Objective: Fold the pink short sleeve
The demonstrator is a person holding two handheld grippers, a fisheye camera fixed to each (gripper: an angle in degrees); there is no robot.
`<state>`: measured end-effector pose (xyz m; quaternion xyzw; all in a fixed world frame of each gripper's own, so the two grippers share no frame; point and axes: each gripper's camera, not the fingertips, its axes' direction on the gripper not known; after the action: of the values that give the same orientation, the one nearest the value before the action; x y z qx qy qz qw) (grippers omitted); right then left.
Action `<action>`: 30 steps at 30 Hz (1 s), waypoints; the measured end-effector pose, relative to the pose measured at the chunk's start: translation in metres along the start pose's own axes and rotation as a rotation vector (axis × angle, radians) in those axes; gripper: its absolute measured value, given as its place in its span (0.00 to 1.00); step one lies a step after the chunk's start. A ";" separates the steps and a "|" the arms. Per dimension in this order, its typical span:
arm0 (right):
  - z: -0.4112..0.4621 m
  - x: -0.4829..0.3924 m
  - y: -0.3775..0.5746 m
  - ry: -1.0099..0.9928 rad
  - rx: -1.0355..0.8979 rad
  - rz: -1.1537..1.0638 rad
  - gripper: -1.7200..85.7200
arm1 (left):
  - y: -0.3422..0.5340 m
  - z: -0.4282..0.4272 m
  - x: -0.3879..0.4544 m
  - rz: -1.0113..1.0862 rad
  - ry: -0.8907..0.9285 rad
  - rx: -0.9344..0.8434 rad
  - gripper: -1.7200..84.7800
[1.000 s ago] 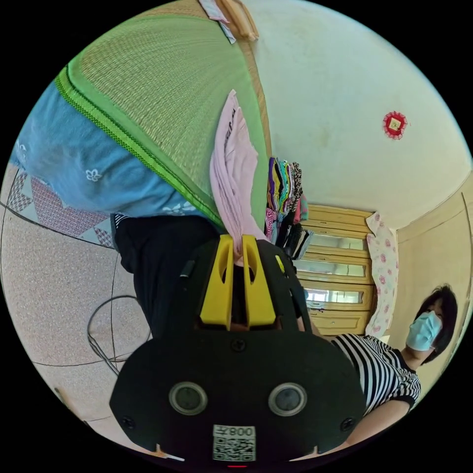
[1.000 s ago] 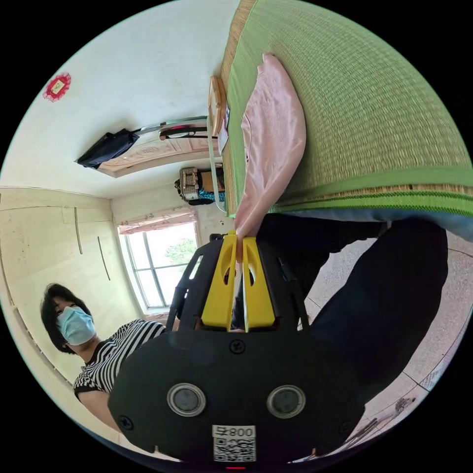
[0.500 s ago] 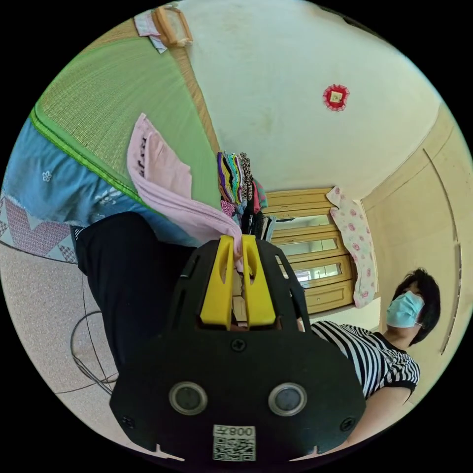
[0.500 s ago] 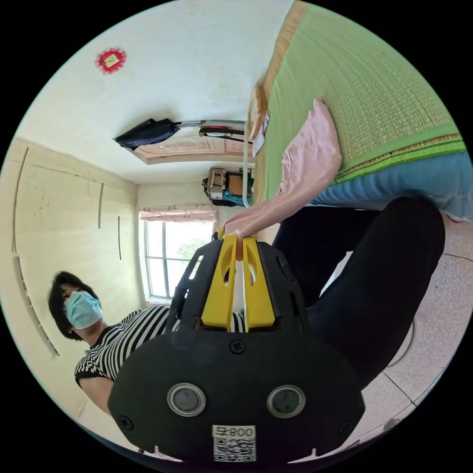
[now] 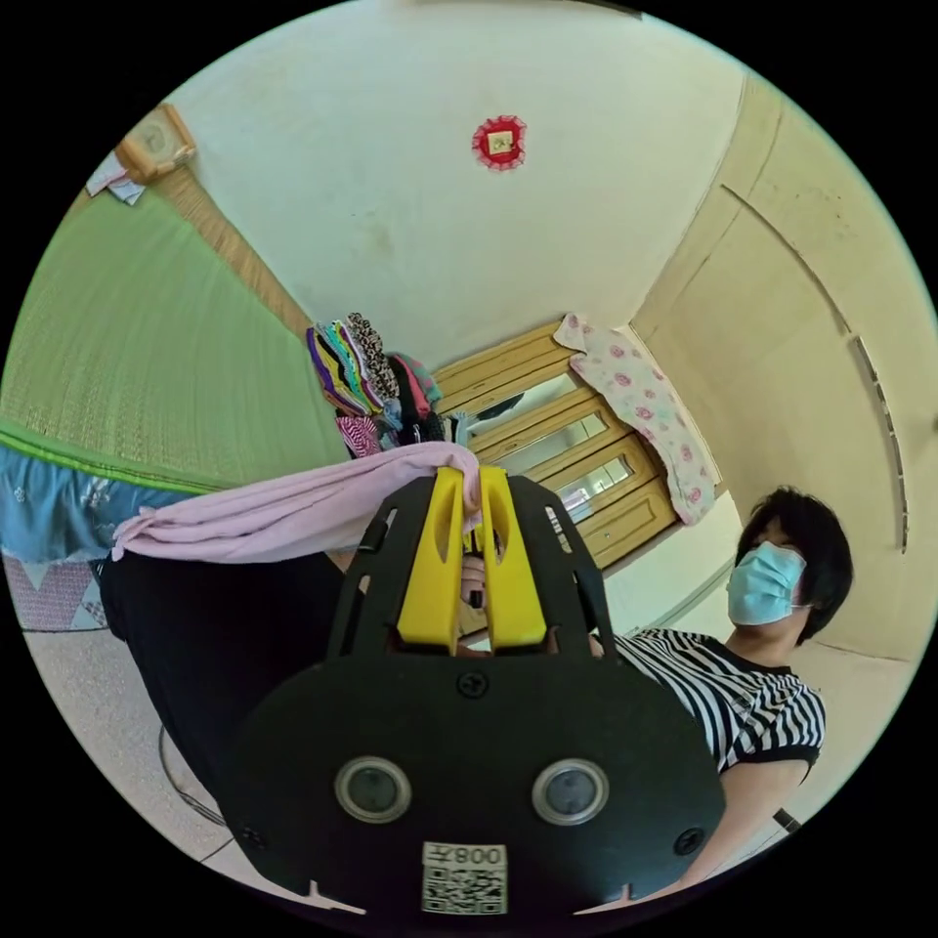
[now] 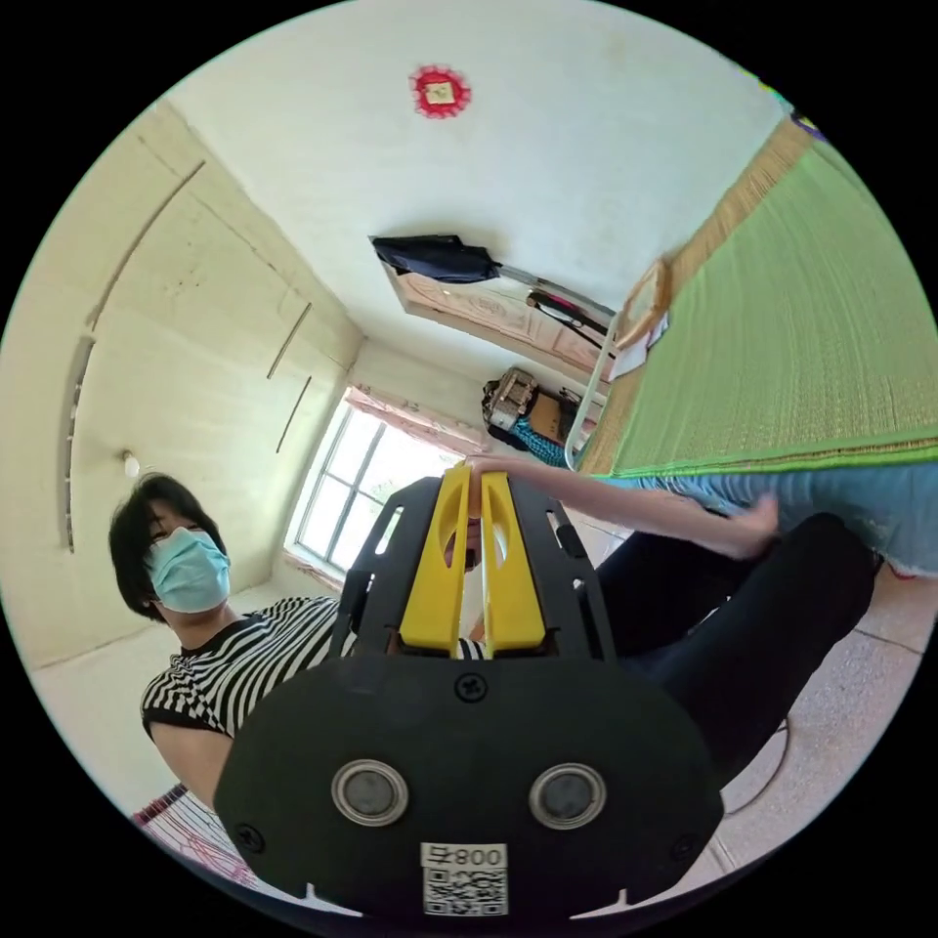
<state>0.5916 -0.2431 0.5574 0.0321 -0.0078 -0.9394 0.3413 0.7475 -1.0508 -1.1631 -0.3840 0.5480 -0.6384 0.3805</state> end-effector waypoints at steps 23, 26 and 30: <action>-0.226 0.079 0.107 -0.011 0.160 -0.298 0.04 | -0.252 0.003 0.182 0.170 0.173 -0.180 0.05; -0.266 0.131 0.109 0.015 0.191 -0.279 0.04 | -0.305 0.027 0.181 0.130 0.174 -0.219 0.06; -0.324 0.220 0.093 0.044 0.231 -0.236 0.04 | -0.377 0.064 0.172 0.071 0.164 -0.265 0.05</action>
<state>0.5040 -0.4531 0.2258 0.0925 -0.1043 -0.9649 0.2227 0.7095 -1.1912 -0.7703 -0.3578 0.6699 -0.5757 0.3031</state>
